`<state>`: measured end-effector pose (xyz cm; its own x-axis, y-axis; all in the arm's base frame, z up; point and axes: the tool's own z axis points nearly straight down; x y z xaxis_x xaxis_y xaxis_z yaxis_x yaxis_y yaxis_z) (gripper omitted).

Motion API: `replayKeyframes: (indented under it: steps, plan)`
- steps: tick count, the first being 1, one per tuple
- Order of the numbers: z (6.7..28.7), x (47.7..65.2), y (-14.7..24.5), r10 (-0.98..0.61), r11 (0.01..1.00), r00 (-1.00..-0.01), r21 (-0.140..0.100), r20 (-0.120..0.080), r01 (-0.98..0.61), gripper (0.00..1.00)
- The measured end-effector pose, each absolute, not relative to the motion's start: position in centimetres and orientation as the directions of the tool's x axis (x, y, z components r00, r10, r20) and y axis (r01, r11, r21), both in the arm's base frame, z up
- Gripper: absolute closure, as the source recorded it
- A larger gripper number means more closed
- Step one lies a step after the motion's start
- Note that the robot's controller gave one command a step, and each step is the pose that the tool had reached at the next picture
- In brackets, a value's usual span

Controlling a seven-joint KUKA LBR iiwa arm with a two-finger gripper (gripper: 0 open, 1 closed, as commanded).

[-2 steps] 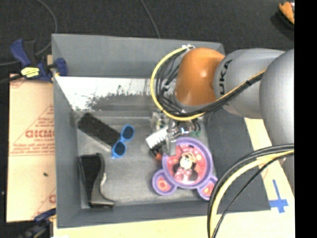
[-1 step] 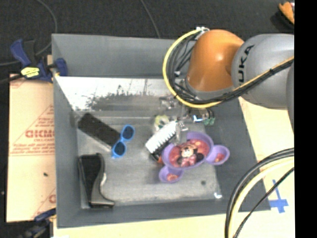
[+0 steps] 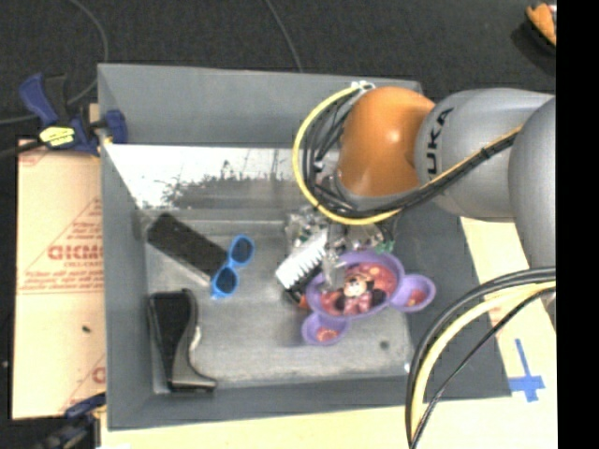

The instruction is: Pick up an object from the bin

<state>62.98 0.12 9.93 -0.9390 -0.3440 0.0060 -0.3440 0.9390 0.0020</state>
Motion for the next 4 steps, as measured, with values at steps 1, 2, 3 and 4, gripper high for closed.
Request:
replayKeyframes:
  steps: [1,2,3,4]
  plan:
    - [7.6,61.0,-4.9,-0.553,0.833,-0.833,-0.012,-0.018,-0.553,0.0]
    - [7.8,65.1,0.2,-0.352,0.936,-0.936,-0.003,-0.002,-0.352,1.0]
    - [7.8,65.1,0.2,-0.352,0.936,-0.936,-0.003,-0.002,-0.352,1.0]
    - [8.1,65.0,0.2,-0.352,0.936,-0.936,-0.003,-0.001,-0.352,1.0]
